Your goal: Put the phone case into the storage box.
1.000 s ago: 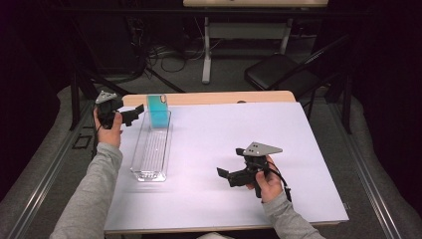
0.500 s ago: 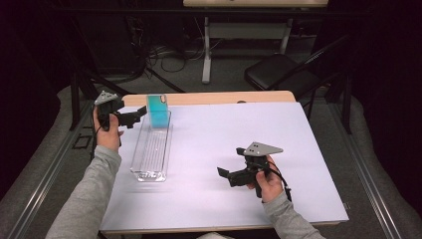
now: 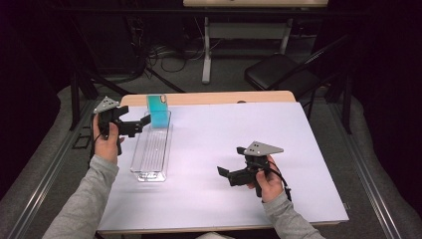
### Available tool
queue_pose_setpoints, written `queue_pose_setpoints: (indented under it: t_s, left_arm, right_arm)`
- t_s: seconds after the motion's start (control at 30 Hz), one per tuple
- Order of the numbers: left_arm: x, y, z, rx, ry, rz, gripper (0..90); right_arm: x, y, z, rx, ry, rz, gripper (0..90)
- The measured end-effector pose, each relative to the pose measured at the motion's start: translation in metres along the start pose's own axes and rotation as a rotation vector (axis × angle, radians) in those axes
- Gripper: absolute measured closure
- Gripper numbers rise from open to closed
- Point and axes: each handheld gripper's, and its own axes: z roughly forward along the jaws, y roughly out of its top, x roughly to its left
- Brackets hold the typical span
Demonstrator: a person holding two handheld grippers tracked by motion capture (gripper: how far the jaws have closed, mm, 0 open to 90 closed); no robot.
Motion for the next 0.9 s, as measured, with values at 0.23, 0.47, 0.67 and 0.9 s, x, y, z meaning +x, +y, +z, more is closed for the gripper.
queue_pose_setpoints:
  t_s: [0.23, 0.47, 0.67, 0.9]
  left_arm:
    - [-0.014, -0.005, -0.013, -0.004, -0.030, 0.020, 0.4]
    - [-0.029, -0.010, -0.027, -0.020, -0.050, 0.034, 0.4]
    - [-0.037, -0.021, -0.036, -0.035, -0.090, 0.008, 0.4]
    - [-0.048, -0.030, -0.047, -0.038, -0.105, 0.025, 0.4]
  right_arm:
    - [0.005, 0.005, -0.004, -0.005, -0.016, -0.024, 0.0]
    - [0.009, 0.008, -0.011, -0.006, -0.069, -0.053, 0.0]
    - [0.010, 0.006, -0.019, 0.011, -0.081, -0.059, 0.0]
    - [0.008, 0.003, -0.033, 0.014, -0.112, -0.061, 0.0]
